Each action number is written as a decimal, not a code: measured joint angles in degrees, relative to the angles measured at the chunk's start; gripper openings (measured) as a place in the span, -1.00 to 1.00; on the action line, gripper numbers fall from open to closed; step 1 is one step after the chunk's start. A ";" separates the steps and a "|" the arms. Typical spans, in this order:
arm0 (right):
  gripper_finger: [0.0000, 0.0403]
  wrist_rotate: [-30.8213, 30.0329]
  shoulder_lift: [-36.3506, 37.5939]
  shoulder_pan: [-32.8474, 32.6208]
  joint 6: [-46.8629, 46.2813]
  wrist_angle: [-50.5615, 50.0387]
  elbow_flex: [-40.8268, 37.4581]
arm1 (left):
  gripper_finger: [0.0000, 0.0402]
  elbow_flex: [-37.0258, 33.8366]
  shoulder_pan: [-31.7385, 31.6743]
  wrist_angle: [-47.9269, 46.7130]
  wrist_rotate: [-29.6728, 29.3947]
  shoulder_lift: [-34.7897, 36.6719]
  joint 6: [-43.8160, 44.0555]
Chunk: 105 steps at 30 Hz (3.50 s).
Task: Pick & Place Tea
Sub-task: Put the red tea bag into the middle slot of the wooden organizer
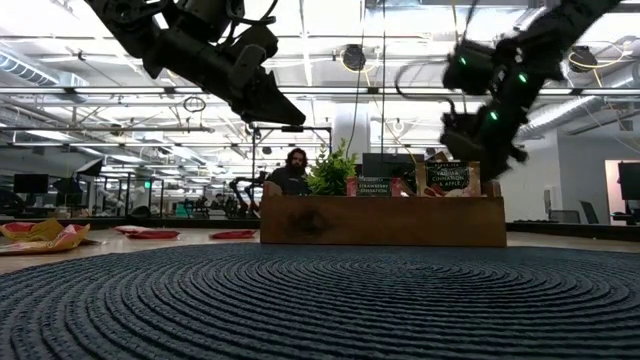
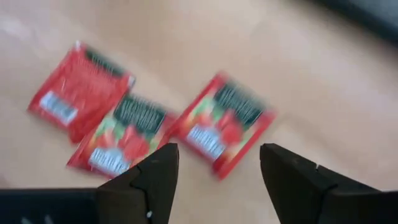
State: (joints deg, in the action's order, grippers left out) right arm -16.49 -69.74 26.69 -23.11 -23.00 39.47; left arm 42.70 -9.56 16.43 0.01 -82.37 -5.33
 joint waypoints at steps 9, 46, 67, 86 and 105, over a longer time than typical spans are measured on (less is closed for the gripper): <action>0.31 5.83 -13.24 3.15 7.06 -11.53 11.03 | -0.82 0.00 0.02 0.37 -0.03 0.00 1.59; -0.56 11.06 -25.24 7.20 10.57 -5.14 10.20 | -0.82 0.02 0.02 0.02 -0.11 0.00 3.06; -0.93 -27.55 -11.54 -16.66 29.79 12.38 5.66 | -0.82 0.06 -0.05 5.16 -0.17 0.00 11.63; -0.93 -26.70 -22.34 -31.57 46.90 58.62 0.29 | -0.07 18.65 -7.04 -14.31 11.83 -7.58 39.14; -0.93 -26.91 -22.33 -32.62 49.38 61.94 0.37 | -0.06 33.16 -8.21 -30.58 20.86 -17.86 38.95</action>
State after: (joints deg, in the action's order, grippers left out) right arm -43.40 -92.07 -5.93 26.26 38.94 39.83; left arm 75.85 -17.77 -14.16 20.87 -100.22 33.62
